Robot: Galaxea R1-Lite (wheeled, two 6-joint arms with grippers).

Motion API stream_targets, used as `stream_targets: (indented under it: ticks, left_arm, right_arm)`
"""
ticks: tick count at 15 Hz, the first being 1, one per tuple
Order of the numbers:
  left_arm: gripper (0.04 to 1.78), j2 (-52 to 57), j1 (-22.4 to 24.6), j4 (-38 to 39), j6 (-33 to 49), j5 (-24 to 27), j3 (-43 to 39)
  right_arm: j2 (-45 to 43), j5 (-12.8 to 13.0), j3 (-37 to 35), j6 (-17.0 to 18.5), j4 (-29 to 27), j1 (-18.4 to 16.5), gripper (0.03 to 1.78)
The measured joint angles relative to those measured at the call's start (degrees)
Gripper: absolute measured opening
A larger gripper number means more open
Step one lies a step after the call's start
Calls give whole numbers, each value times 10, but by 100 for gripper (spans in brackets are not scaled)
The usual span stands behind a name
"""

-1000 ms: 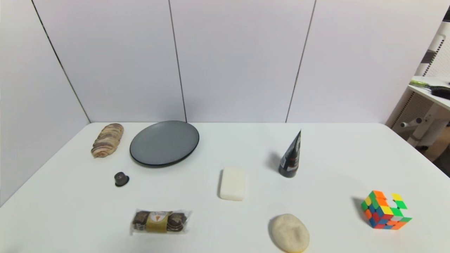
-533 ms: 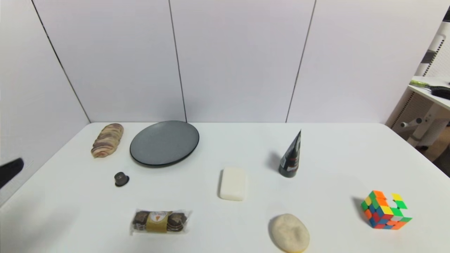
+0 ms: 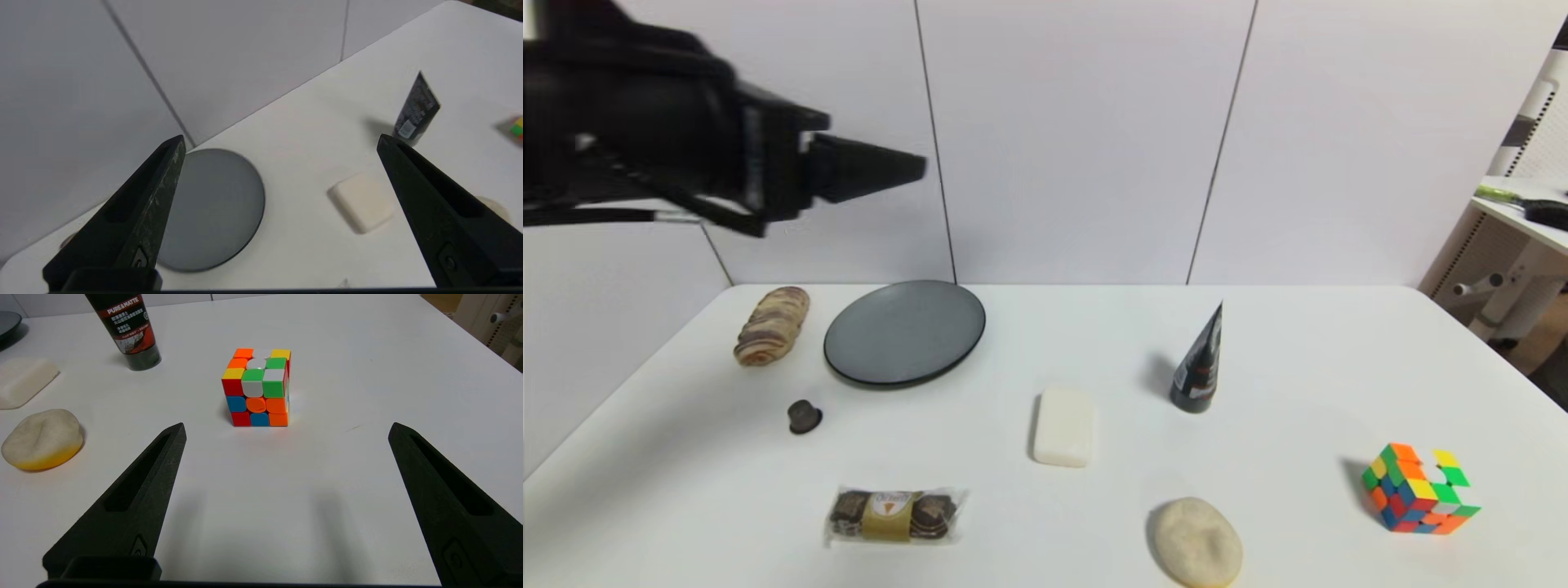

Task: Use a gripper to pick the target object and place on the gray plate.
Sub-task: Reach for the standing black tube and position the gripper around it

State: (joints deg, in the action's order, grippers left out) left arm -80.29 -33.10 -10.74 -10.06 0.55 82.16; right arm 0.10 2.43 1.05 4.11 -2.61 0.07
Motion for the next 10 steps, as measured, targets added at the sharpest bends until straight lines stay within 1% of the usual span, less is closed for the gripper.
stream_targets:
  ticks: [3,5,7,10]
  left_arm:
    - [169,-124,-62,10,1,5,79]
    - [169,-196,-92,27,2,11,115]
    - [169,-259,-120,52,4,19,139]
    - [169,-324,-148,103,5,20,151]
  right_arm:
    - [0,0,0,0,0,0,171]
    - [0,0,0,0,0,0,171]
    - [0,0,0,0,0,0,171]
    - [0,0,0,0,0,0,171]
